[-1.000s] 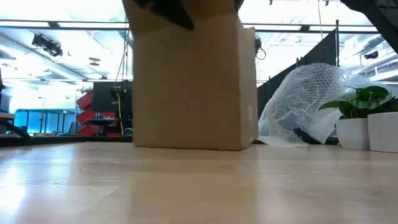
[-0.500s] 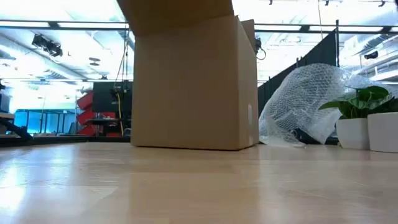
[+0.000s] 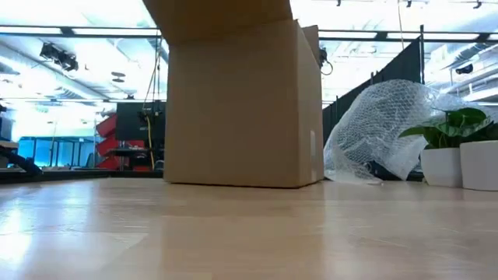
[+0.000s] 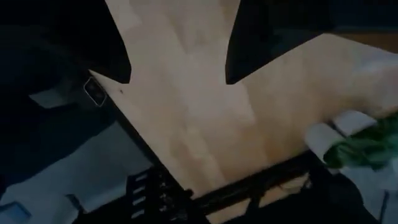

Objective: Wrap mug
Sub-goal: Wrap the yellow mug with the bubble wrap

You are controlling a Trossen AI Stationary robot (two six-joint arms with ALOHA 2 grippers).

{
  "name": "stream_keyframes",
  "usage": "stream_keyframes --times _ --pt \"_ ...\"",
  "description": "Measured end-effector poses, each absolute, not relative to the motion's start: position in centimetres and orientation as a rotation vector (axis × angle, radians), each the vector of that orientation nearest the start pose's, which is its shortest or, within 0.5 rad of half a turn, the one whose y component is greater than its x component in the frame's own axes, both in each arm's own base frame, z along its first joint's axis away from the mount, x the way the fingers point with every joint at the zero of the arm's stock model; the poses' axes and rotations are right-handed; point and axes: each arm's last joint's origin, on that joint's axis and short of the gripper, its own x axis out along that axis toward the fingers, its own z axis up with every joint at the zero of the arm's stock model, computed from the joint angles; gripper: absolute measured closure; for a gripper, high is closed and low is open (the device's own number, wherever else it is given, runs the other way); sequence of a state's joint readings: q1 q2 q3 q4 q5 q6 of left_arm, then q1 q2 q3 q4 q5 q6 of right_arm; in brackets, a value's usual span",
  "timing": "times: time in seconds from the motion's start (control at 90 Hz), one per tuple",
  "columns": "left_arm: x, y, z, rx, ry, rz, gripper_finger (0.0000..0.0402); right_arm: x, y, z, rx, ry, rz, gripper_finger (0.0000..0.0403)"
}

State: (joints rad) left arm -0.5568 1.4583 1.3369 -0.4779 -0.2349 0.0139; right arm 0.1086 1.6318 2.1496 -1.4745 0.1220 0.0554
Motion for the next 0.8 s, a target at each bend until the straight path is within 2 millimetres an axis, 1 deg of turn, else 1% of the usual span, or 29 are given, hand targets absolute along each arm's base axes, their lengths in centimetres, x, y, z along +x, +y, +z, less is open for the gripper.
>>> stream_keyframes --times 0.156,0.267,0.367,0.444,0.478,0.567,0.656,0.722,0.8 --pt "27.8 -16.9 32.5 0.195 0.657 -0.288 0.0154 28.7 2.3 41.6 -0.125 1.101 -0.282 0.0057" --pt "27.5 -17.1 31.6 0.186 0.737 -0.238 0.0154 29.6 0.7 37.9 -0.184 1.178 -0.449 0.0057" --pt "27.2 -17.4 31.0 0.175 0.778 -0.185 0.0154 30.8 -1.3 34.6 -0.215 1.169 -0.570 0.0057" --pt "26.8 -17.7 30.8 0.146 0.802 -0.167 0.0154 32.0 -2.6 32.4 -0.201 1.106 -0.588 0.0057" --pt "26.6 -17.9 30.7 0.132 0.815 -0.163 0.0154 32.6 -3.0 31.6 -0.184 1.069 -0.569 0.0057" --pt "25.8 -18.4 30.4 0.080 0.860 -0.143 0.0154 34.5 -3.0 30.7 -0.084 0.882 -0.433 0.0057" --pt "24.8 -19.0 30.1 0.009 0.937 -0.151 0.0154 35.9 -1.8 30.7 -0.035 0.727 -0.254 0.0057" --pt "24.0 -19.4 29.8 -0.061 1.024 -0.181 0.0154 36.4 -0.8 31.0 -0.035 0.667 -0.187 0.0057" --pt "23.2 -19.8 29.5 -0.169 1.119 -0.169 0.0154 36.4 -0.1 31.0 -0.051 0.666 -0.186 0.0057"
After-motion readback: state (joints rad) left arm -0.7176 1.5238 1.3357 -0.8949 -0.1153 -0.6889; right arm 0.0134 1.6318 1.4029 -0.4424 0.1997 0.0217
